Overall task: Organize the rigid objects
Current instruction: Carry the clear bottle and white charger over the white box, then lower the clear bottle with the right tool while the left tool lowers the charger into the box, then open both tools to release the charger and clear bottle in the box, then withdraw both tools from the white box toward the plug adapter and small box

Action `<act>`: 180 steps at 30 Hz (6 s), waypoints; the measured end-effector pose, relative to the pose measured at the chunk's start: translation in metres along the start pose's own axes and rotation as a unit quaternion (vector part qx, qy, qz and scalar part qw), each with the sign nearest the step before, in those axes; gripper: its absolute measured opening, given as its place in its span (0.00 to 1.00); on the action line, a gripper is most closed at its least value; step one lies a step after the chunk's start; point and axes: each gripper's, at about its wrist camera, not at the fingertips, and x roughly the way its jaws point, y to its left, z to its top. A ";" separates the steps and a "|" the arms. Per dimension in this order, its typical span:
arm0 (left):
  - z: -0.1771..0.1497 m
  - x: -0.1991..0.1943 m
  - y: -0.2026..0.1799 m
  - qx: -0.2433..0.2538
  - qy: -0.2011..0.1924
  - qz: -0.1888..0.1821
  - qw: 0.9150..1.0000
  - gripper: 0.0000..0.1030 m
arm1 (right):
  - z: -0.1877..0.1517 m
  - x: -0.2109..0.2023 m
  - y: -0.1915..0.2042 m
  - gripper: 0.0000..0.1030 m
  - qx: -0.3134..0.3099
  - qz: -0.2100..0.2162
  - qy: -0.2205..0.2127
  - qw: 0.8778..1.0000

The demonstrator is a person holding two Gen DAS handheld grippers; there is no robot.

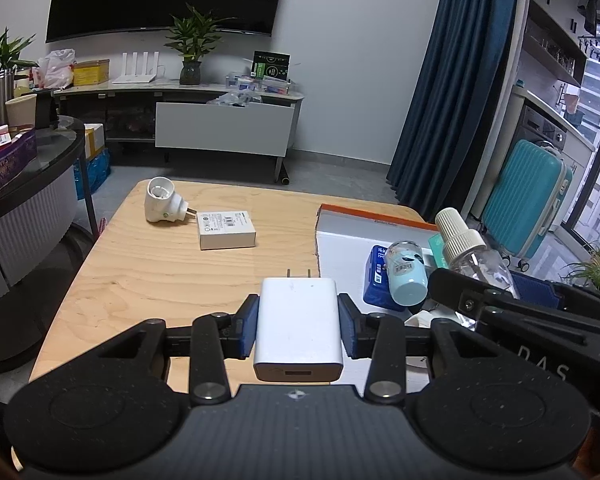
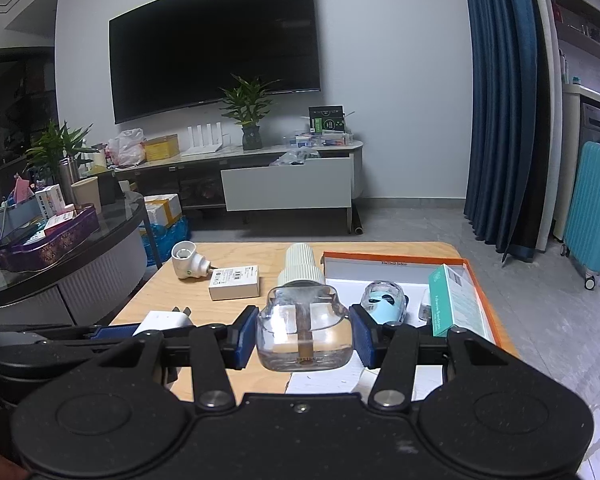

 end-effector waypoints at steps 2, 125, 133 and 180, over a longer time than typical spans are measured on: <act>0.000 0.001 -0.001 0.000 0.001 -0.001 1.000 0.40 | 0.001 0.000 -0.001 0.58 0.002 0.000 0.000 1.000; -0.004 0.055 -0.060 0.076 0.051 -0.043 0.995 0.98 | -0.009 0.013 -0.078 0.85 0.068 -0.095 -0.001 0.993; 0.008 0.042 -0.025 0.054 0.039 -0.002 0.998 1.00 | -0.001 0.021 -0.044 0.86 0.042 -0.067 0.005 0.997; 0.030 0.055 0.092 -0.019 0.036 0.083 0.996 1.00 | 0.012 0.111 0.062 0.86 -0.023 0.020 0.069 0.997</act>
